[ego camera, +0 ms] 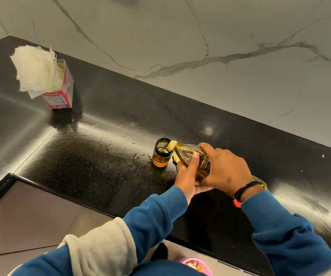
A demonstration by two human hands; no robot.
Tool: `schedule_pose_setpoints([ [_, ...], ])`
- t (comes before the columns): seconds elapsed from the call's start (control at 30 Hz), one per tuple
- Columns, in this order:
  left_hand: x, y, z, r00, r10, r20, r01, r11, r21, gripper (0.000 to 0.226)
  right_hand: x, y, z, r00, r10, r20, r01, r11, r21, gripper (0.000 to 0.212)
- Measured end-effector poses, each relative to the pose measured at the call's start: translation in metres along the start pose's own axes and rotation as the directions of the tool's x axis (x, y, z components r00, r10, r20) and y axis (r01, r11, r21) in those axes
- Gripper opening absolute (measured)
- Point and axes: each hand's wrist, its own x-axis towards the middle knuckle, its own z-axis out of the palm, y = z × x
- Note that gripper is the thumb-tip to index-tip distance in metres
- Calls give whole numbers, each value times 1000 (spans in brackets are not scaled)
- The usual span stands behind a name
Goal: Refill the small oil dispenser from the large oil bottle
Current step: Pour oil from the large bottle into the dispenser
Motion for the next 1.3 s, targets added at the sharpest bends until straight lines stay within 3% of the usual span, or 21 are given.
schedule_pose_setpoints([
  [1.3,-3,-1,-2,1000,0,10,0,1000,-6,66,-4,-4,-5,1000,-4,16,4,1000,-5,100],
])
